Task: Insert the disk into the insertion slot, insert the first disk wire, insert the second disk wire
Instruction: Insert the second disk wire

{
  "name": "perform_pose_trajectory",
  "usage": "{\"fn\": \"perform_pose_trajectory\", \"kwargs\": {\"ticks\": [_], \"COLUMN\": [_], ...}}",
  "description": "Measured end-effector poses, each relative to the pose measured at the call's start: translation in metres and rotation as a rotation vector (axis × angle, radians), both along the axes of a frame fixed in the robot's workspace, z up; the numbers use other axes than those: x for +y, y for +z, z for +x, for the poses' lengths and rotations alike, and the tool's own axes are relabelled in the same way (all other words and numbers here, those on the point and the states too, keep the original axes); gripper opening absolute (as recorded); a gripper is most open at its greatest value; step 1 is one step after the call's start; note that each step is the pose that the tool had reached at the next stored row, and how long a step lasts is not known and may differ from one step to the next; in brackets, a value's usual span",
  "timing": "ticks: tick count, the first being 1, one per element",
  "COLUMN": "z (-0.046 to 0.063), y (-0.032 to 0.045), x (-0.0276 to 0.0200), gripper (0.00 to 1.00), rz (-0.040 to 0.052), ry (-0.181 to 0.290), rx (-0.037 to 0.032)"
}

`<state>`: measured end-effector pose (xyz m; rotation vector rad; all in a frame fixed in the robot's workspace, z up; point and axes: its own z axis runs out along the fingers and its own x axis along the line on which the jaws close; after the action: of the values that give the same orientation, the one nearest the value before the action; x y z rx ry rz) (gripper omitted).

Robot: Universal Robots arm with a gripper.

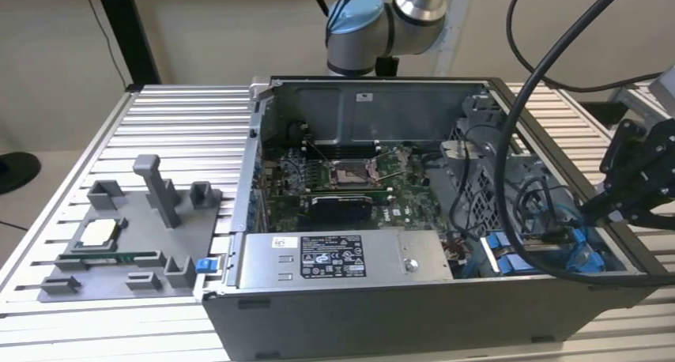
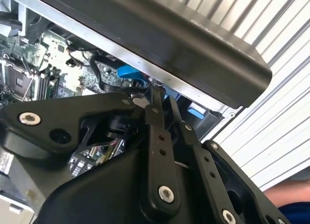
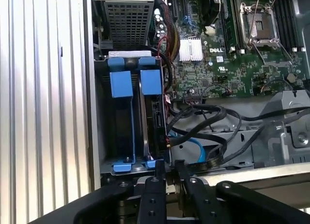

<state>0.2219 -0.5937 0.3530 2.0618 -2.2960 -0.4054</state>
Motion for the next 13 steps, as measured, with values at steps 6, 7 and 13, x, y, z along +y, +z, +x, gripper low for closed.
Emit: {"fn": "perform_pose_trajectory", "kwargs": {"ticks": [6, 7, 13], "z": [0.0001, 0.0001, 0.0], "y": [-0.002, -0.002, -0.0024], "x": [0.0, 0.0, -0.0001], "gripper": [0.0, 0.0, 0.0], "rz": [0.0006, 0.0012, 0.0033], "ry": [-0.012, -0.014, -0.025], "rx": [0.0036, 0.0036, 0.0036]}}
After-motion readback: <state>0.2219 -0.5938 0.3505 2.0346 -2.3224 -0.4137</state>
